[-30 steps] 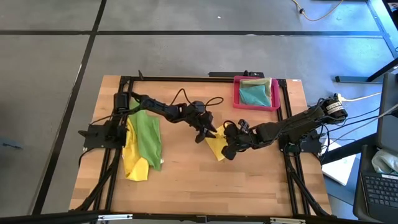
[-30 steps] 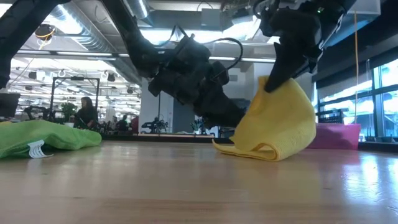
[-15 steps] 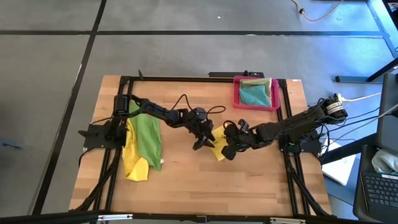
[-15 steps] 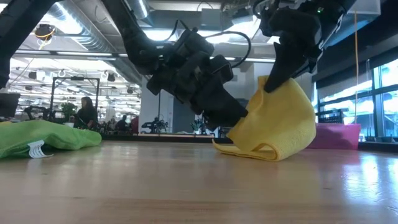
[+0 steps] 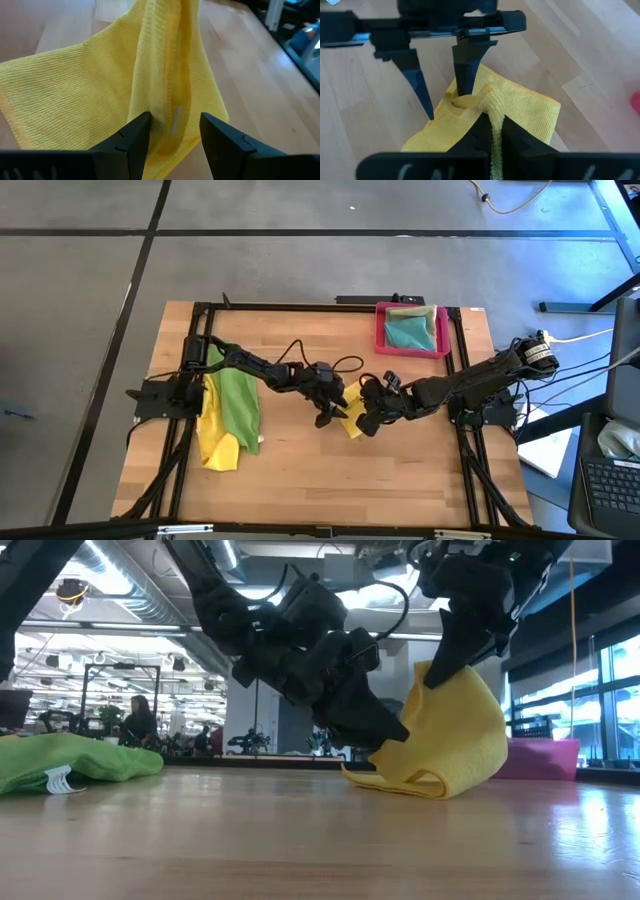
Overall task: Fold microfiber towels
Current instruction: Fold the right yellow towel
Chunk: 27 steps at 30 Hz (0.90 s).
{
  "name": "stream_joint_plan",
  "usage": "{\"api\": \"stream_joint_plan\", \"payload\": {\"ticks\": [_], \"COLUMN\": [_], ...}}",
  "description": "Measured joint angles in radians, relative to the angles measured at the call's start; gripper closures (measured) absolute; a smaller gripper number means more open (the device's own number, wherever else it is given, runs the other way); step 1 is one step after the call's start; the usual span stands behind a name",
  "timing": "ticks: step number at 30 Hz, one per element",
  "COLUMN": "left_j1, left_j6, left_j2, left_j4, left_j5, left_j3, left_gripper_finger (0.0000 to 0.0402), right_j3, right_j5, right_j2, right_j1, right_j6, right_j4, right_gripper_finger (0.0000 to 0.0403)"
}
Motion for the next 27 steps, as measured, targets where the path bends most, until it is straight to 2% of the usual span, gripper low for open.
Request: {"api": "stream_joint_plan", "payload": {"ticks": [9, 14, 20, 27], "left_j1": [-0.025, -0.010, 0.011, 0.018], "left_j6": [-0.037, -0.103, -0.164, -0.214], "left_j2": [0.000, 0.000, -0.001, -0.049], "left_j4": [-0.001, -0.003, -0.012, -0.095], "left_j5": [-0.063, -0.071, -0.050, -0.033], "left_j3": [0.000, 0.000, 0.000, -0.003], "left_gripper_finger": [0.0258, 0.0306, 0.0389, 0.0400], "right_j3": [0.000, 0.000, 0.000, 0.000], "right_j5": [0.000, 0.001, 0.002, 0.019], "right_j2": [0.000, 0.000, 0.000, 0.000], "right_j1": [0.000, 0.000, 0.000, -0.009], "right_j6": [0.000, 0.000, 0.000, 0.000], "right_j4": [-0.012, -0.017, -0.029, -0.041], "right_gripper_finger": [0.0389, 0.0389, 0.0389, 0.0389]}}
